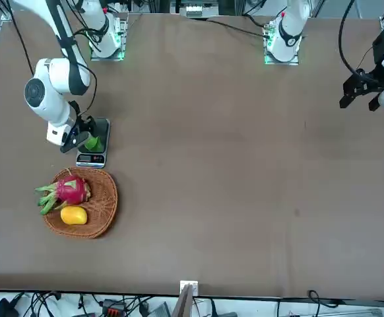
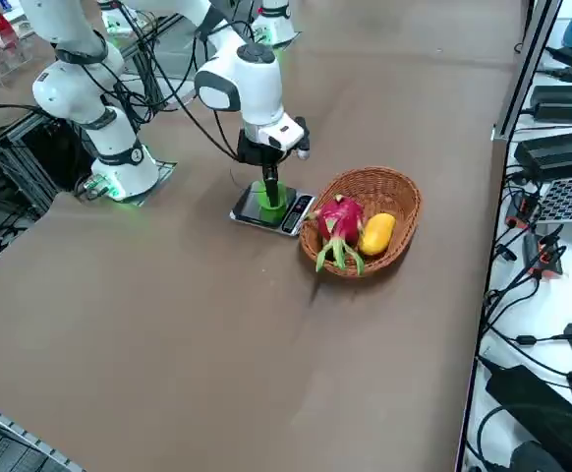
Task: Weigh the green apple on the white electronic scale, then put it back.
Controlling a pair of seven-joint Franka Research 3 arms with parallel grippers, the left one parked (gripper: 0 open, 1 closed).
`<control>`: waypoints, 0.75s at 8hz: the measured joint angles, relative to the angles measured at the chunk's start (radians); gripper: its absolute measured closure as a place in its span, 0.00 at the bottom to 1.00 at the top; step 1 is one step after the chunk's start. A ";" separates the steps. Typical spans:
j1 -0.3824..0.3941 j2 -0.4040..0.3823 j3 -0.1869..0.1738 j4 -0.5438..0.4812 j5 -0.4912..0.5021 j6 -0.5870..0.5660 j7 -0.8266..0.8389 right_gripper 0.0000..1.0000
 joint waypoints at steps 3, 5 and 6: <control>0.002 -0.039 0.003 0.077 0.000 -0.060 0.022 0.31; 0.007 -0.038 0.008 0.221 0.000 -0.193 0.042 0.31; 0.009 -0.009 0.009 0.313 0.001 -0.245 0.045 0.31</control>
